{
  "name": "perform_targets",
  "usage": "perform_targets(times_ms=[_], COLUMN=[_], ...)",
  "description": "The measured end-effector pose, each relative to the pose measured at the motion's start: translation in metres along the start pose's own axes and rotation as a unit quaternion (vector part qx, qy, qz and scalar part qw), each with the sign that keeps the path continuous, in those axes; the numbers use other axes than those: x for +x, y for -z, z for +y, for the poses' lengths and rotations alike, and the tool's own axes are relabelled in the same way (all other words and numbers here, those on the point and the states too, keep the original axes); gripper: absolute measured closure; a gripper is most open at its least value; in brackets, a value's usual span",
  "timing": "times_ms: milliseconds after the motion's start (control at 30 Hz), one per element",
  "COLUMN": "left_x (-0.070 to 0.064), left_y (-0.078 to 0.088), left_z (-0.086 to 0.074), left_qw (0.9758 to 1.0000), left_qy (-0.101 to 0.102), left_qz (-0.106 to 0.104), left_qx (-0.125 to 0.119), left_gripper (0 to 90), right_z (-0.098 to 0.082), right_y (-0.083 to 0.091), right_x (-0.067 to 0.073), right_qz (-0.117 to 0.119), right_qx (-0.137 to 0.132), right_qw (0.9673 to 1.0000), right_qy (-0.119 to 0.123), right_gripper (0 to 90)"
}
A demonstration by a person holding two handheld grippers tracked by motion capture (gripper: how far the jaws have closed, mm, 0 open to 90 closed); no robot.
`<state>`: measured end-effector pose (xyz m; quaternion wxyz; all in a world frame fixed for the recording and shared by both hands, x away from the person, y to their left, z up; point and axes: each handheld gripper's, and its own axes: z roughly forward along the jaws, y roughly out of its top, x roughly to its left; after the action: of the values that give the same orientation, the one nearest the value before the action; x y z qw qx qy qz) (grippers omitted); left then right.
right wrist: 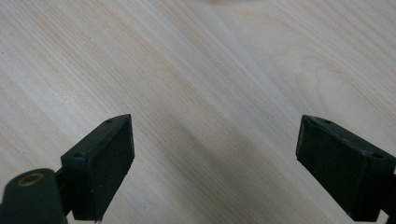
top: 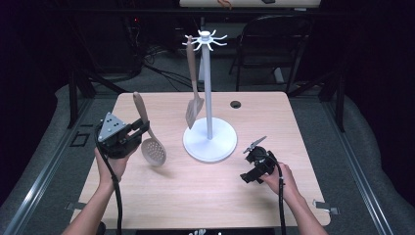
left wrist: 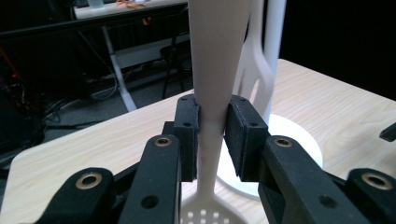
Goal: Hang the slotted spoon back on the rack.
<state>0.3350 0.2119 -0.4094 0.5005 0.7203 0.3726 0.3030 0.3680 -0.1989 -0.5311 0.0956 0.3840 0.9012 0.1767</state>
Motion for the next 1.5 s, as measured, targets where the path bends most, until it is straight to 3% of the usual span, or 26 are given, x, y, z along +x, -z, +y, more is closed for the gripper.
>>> perform_targets(times_ms=[633,1100,1500], left_x=[-0.031,-0.044,-0.046], left_y=[-0.032,-0.05,-0.064], left_z=[0.036,0.062,0.08], left_qw=[0.9985,0.9973,0.997], left_qy=[-0.024,-0.04,-0.035], left_qz=[-0.049,-0.061,-0.068], left_qx=[-0.008,-0.015,-0.013], left_gripper=[74.9,74.9,74.9], right_z=[0.0,0.0,-0.001], right_y=[0.001,0.002,0.002], right_x=[-0.001,-0.001,-0.001], right_qz=[-0.001,-0.003,-0.007], right_qx=[-0.014,-0.013,-0.015], right_qw=[0.9999,0.9999,0.9999], right_qy=[-0.005,-0.004,-0.001], right_gripper=[11.1,11.1,11.2])
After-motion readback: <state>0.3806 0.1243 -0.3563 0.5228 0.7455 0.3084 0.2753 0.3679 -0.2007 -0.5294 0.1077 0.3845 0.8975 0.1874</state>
